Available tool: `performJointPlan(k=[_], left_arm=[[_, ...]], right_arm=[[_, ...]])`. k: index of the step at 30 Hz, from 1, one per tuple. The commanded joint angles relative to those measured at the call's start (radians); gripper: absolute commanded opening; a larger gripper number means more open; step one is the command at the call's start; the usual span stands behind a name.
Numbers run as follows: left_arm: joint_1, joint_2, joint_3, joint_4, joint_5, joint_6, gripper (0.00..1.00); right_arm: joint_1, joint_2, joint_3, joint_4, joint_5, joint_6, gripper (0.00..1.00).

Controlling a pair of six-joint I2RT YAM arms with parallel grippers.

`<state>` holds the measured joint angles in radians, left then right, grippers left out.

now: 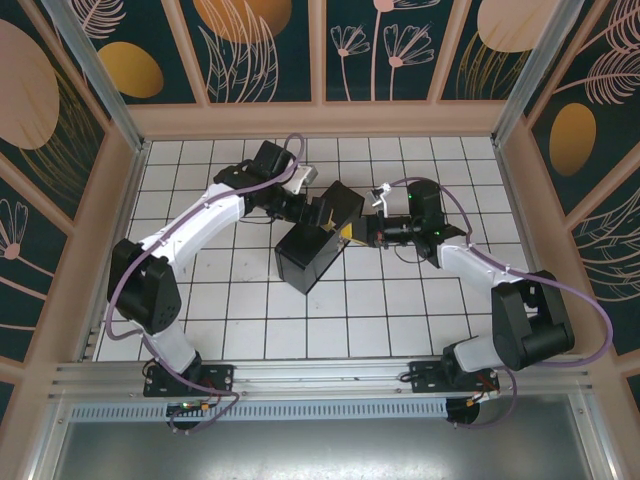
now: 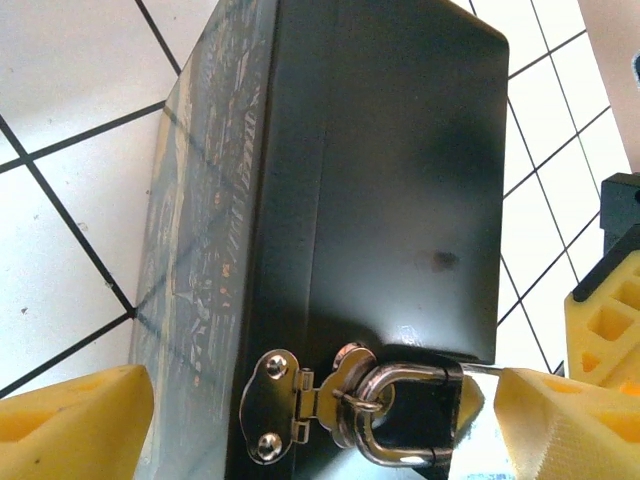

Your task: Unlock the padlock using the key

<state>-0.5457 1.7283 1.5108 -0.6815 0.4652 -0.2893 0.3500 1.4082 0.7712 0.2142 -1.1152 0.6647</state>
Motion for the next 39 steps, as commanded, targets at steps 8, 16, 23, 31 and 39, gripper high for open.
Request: performJointPlan(k=[8,16,23,31,39], left_arm=[[0.003,-0.037,-0.031,0.007,0.029,0.032,0.86],[0.003,-0.03,-0.039,-0.017,0.013,0.052,0.85],[0.003,-0.026,-0.046,-0.021,0.022,0.064,0.84],[0.003,-0.031,-0.049,-0.023,0.027,0.053,0.83],[0.003,-0.029,-0.055,-0.023,0.035,0.05,0.82]], right_arm=[[0.015,0.028,-0.017,0.069,0.022,0.023,0.0],[0.021,0.039,-0.015,0.098,0.026,0.036,0.0],[0.023,0.049,-0.008,0.092,0.031,0.034,0.0],[0.024,0.053,-0.025,0.189,0.03,0.119,0.0],[0.026,0.081,-0.061,0.316,0.02,0.227,0.0]])
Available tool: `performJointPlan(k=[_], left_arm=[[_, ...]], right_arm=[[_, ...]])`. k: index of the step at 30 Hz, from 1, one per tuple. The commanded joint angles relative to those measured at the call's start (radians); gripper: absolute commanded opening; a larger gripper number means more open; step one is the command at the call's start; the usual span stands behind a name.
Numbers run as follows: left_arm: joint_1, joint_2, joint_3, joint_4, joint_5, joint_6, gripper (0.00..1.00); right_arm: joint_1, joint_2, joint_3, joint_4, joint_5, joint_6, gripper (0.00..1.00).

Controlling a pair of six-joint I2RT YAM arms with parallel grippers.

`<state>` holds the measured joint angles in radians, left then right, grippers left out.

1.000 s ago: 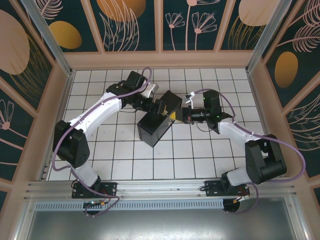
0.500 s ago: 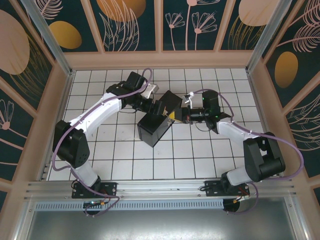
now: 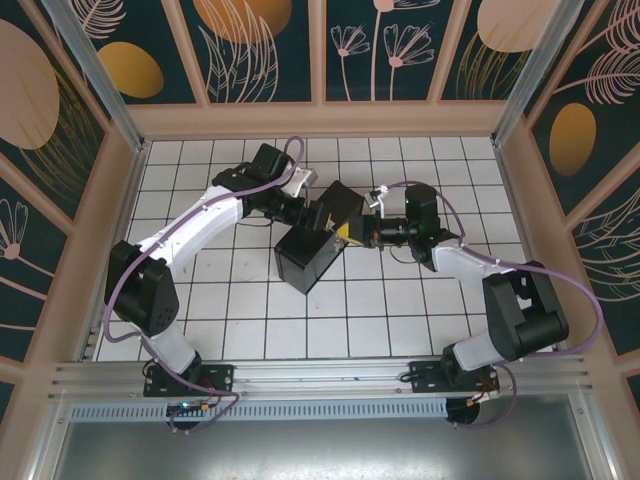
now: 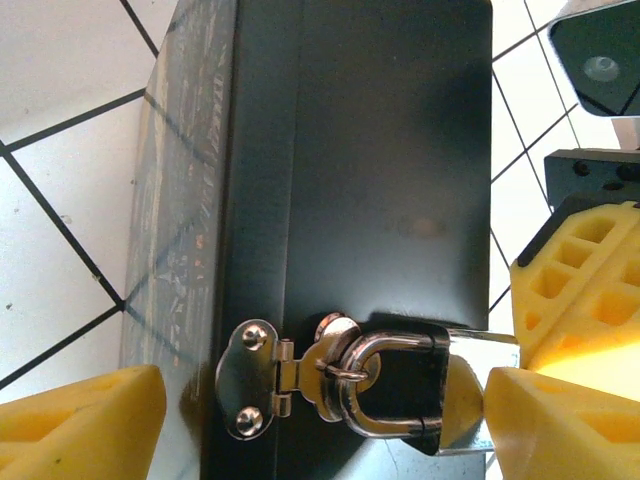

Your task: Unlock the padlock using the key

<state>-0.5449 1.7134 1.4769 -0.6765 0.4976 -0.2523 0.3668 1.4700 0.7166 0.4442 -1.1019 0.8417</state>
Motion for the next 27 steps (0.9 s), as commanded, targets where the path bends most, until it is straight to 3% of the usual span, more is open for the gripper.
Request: performJointPlan(k=[1,7,27], left_arm=[[0.003,-0.016,-0.02,-0.027,0.006,0.012,0.82],[0.002,-0.013,-0.016,-0.028,0.011,0.014,0.82],[0.0,-0.006,-0.023,-0.023,0.028,0.018,0.81]], right_arm=[[0.009,0.018,-0.011,0.105,0.004,0.069,0.0],[0.003,0.036,-0.059,0.309,-0.017,0.248,0.0],[-0.016,0.07,0.006,0.243,-0.017,0.253,0.0]])
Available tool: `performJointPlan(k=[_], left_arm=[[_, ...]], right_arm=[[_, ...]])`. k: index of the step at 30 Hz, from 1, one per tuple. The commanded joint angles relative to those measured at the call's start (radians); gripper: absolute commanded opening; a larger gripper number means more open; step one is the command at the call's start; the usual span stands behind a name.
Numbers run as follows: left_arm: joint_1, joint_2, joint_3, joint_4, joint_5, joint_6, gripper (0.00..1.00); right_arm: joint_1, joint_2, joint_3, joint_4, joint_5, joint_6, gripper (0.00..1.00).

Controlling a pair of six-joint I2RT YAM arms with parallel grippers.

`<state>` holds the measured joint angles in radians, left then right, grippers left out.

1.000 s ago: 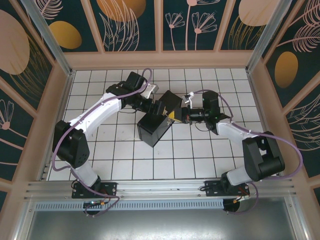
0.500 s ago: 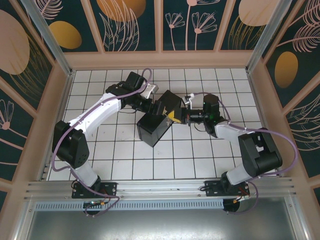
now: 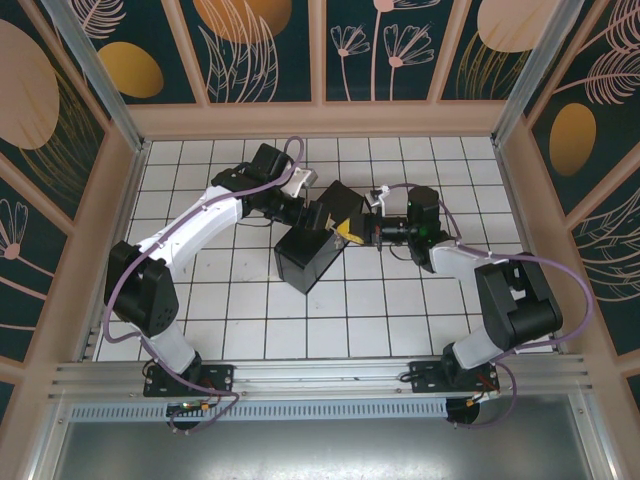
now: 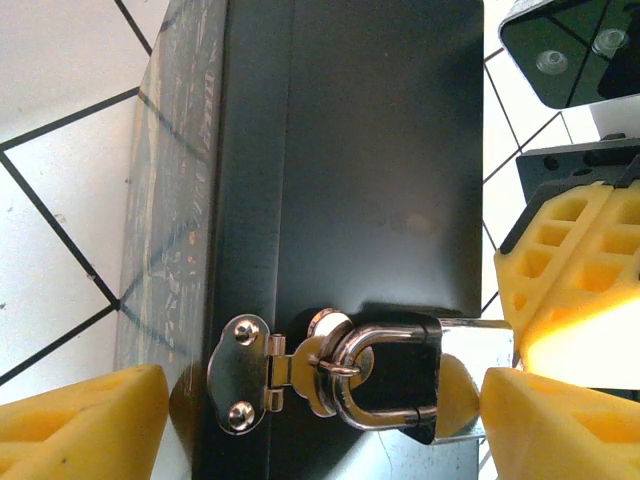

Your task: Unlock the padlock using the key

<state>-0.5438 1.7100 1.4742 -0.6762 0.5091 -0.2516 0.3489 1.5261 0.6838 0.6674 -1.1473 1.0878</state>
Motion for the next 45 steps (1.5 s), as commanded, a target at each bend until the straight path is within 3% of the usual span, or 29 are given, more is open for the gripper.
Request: performJointPlan(k=[1,14,17,25,31,36,43,45], left_arm=[[0.0,-0.001,-0.02,-0.022,0.017,0.017,0.81],[-0.006,-0.003,-0.016,-0.015,0.028,0.009,0.8],[-0.007,-0.002,-0.021,-0.01,0.034,-0.013,0.79],[-0.013,0.024,-0.03,-0.017,0.048,-0.009,0.79],[-0.018,0.022,-0.046,0.003,0.045,-0.042,0.79],[-0.004,0.023,-0.04,0.006,0.007,-0.069,0.81],[0.031,0.025,-0.041,0.015,-0.015,-0.074,0.81],[0.037,0.022,-0.035,0.016,-0.019,-0.075,0.81]], right_arm=[[0.005,0.013,0.042,0.021,0.033,0.006,0.0],[0.033,0.02,0.093,-0.077,0.084,-0.063,0.0],[0.044,-0.004,0.074,-0.111,0.144,-0.101,0.0],[0.058,0.03,0.029,0.069,0.176,-0.008,0.0],[0.085,0.049,0.054,0.05,0.181,-0.006,0.0],[0.068,0.002,0.03,-0.023,0.203,-0.035,0.16],[0.024,-0.041,0.053,-0.197,0.216,-0.13,0.31],[0.016,-0.054,0.08,-0.32,0.239,-0.206,0.35]])
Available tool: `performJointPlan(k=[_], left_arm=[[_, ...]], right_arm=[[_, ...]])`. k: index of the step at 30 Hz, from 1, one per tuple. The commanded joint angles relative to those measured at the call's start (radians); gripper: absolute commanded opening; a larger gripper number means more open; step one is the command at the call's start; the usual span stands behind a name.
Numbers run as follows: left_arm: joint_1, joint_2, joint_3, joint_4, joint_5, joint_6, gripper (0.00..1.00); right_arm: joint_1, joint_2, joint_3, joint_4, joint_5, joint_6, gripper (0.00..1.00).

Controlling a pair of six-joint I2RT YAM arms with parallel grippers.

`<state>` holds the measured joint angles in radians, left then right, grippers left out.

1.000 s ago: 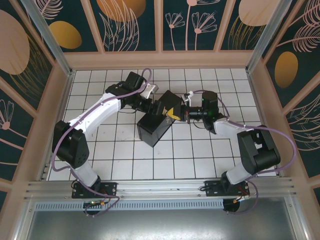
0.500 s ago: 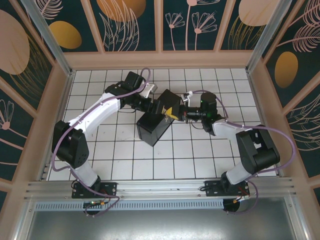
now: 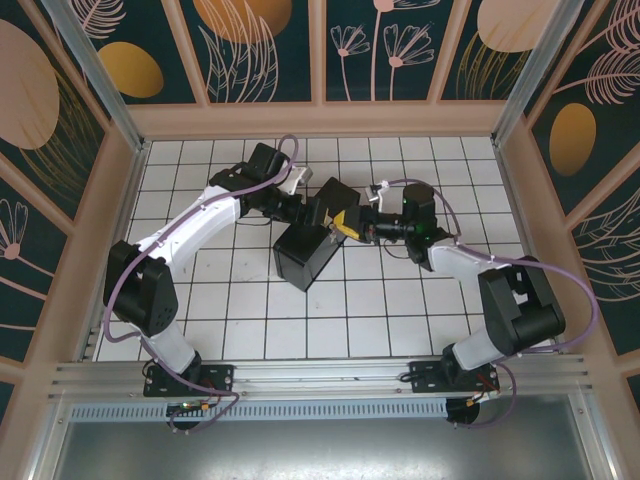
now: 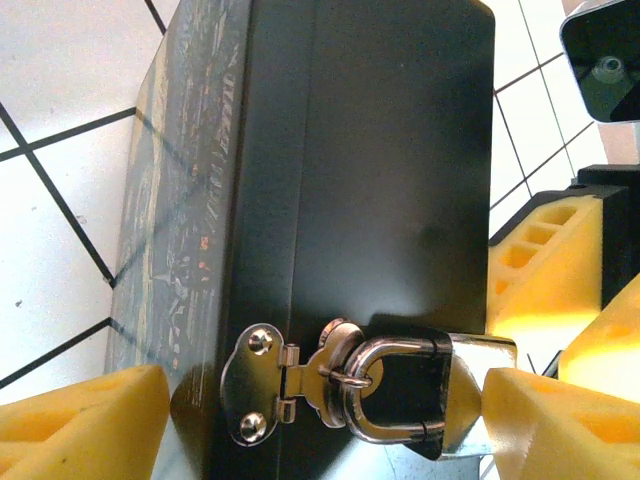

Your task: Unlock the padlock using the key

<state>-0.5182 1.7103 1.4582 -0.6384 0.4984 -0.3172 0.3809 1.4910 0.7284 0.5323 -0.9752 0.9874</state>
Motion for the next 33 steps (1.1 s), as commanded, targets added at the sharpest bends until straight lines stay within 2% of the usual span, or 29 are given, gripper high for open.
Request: performJointPlan(k=[1,5,9,13,18,22,25,28,33], left_arm=[[0.015,0.022,-0.015,-0.021,-0.009,-0.01,0.81],[0.021,0.022,-0.014,-0.006,-0.014,-0.019,0.81],[0.023,0.017,-0.024,0.011,-0.022,-0.023,0.81],[0.023,0.014,-0.002,0.002,-0.031,-0.004,0.81],[0.024,0.009,0.012,0.005,-0.046,0.001,0.82],[0.024,0.009,0.011,-0.004,-0.051,0.005,0.82],[0.024,0.01,0.021,-0.011,-0.058,0.004,0.82],[0.024,-0.017,0.016,-0.004,-0.055,-0.001,0.81],[0.023,-0.013,0.013,-0.009,-0.054,0.001,0.81]], right_arm=[[-0.02,-0.024,0.045,-0.237,0.077,-0.138,0.36],[-0.058,-0.087,0.05,-0.388,0.138,-0.306,0.39],[-0.041,-0.236,0.029,-0.467,0.349,-0.591,0.38],[0.01,-0.386,-0.099,-0.312,0.44,-0.84,0.39],[0.225,-0.422,-0.225,-0.132,0.663,-1.244,0.38],[0.313,-0.411,-0.346,0.151,0.794,-1.438,0.35],[0.34,-0.376,-0.377,0.267,0.889,-1.537,0.33],[0.38,-0.341,-0.415,0.43,0.962,-1.652,0.34],[0.415,-0.25,-0.408,0.529,1.011,-1.82,0.37]])
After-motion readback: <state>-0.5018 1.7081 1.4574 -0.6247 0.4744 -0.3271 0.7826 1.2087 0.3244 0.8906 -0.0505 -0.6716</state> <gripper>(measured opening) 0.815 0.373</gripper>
